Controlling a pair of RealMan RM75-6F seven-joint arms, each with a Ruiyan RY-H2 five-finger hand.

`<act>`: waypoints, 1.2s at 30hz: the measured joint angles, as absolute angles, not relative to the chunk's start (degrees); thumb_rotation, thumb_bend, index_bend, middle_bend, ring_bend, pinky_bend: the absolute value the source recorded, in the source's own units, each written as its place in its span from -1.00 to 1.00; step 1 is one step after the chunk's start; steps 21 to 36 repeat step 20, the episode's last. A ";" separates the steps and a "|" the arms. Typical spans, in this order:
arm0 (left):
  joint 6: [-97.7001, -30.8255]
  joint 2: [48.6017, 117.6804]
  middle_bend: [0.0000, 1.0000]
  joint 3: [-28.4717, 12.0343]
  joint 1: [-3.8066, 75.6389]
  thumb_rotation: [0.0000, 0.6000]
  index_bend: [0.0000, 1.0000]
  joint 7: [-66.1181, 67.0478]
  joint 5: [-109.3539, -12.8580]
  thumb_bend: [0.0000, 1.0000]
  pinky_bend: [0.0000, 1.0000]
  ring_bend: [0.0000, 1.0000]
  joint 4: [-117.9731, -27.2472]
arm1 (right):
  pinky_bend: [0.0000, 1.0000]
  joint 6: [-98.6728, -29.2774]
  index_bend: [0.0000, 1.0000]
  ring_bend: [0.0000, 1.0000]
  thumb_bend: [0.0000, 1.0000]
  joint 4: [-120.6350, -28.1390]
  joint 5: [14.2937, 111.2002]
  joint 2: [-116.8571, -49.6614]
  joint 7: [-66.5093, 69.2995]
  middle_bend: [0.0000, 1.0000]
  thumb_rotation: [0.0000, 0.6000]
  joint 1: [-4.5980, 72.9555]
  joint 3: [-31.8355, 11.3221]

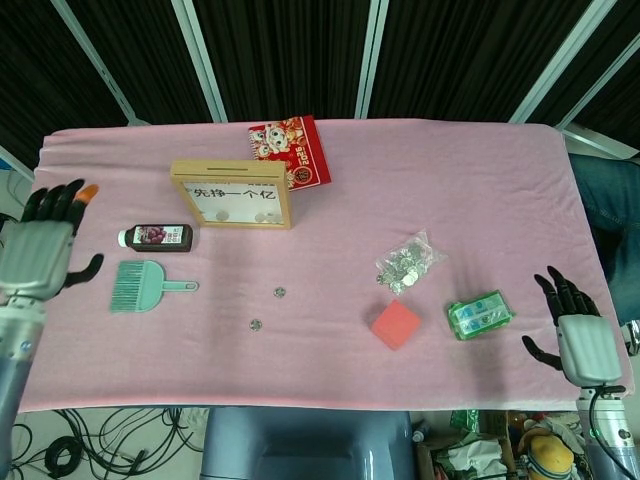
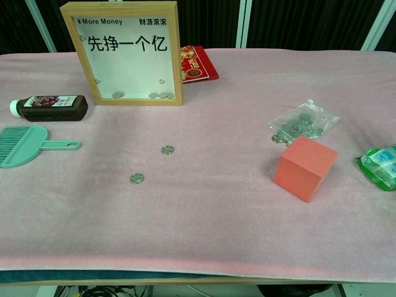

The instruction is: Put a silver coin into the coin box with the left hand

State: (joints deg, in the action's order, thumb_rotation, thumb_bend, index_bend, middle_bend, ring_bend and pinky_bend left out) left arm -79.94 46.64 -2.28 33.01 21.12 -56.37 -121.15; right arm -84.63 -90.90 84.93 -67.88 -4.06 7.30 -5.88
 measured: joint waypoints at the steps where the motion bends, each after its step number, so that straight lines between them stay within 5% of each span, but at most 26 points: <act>1: -81.71 46.41 -0.99 -0.29 29.36 1.00 -0.90 18.24 -60.77 -0.38 -1.00 -1.00 -120.78 | -0.61 -84.95 -0.77 -0.81 -0.74 -90.73 85.39 -68.01 -4.15 -0.99 1.00 7.26 -5.75; 10: -92.92 50.50 -0.99 8.61 12.59 1.00 -0.90 1.82 -80.10 -0.37 -1.00 -1.00 -106.59 | -0.61 -87.04 -0.77 -0.81 -0.74 -89.88 88.13 -68.64 -4.06 -0.99 1.00 7.10 -5.33; 18: -93.63 57.07 -0.99 9.05 8.30 1.00 -0.90 -6.76 -84.88 -0.38 -1.00 -1.00 -94.91 | -0.61 -88.43 -0.77 -0.81 -0.74 -90.00 89.68 -69.00 -4.38 -0.99 1.00 6.66 -4.84; 36: -92.91 57.59 -0.99 8.54 7.98 1.00 -0.90 -7.04 -85.40 -0.38 -1.00 -1.00 -94.33 | -0.61 -88.42 -0.77 -0.81 -0.74 -89.94 89.76 -68.99 -4.37 -0.99 1.00 6.67 -4.80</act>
